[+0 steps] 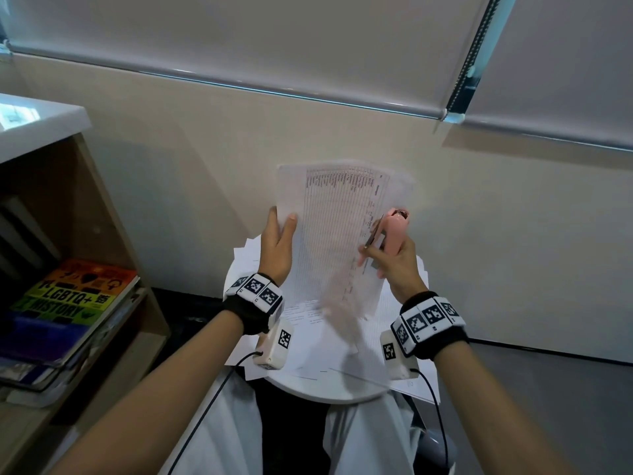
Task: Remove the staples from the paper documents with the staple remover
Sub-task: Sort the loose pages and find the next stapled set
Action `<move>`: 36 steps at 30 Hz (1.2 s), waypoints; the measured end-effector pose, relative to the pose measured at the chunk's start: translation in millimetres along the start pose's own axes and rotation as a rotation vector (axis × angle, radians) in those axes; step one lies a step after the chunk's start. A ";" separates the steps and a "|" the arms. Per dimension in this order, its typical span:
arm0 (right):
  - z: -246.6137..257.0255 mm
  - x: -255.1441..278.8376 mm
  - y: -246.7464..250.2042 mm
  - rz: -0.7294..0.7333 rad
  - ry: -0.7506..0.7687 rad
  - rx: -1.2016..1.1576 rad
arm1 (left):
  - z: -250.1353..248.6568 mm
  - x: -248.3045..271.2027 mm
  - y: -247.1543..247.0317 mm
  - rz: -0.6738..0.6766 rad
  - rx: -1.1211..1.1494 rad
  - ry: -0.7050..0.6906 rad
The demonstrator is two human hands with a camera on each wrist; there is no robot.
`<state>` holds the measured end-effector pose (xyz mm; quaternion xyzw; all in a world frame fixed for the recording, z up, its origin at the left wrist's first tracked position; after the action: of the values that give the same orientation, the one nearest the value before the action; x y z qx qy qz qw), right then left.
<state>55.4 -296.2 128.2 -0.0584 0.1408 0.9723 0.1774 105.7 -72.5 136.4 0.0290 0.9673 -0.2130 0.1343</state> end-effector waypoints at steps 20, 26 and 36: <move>-16.7 -8.2 -1.5 -0.048 -0.102 -0.071 | 8.0 -12.3 7.2 -0.020 0.008 0.015; -16.2 -7.8 2.7 -0.054 -0.097 -0.044 | 1.8 -10.4 -1.1 0.048 -0.036 -0.036; 149.8 -13.6 11.9 -0.327 0.221 -0.407 | 8.8 -13.8 3.4 0.067 -0.096 -0.013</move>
<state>54.3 -267.2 276.3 -0.2203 -0.0503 0.9268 0.2999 121.6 -73.1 131.1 0.0534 0.9740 -0.1619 0.1490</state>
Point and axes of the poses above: each hand's wrist, its own x-axis away from the middle knuckle, its own y-axis out of the back of the hand, z = x × y, the point moved 10 cm from there along -x, towards the middle knuckle, and after that the axes turned 15 degrees about x, right-handed, at the moved point
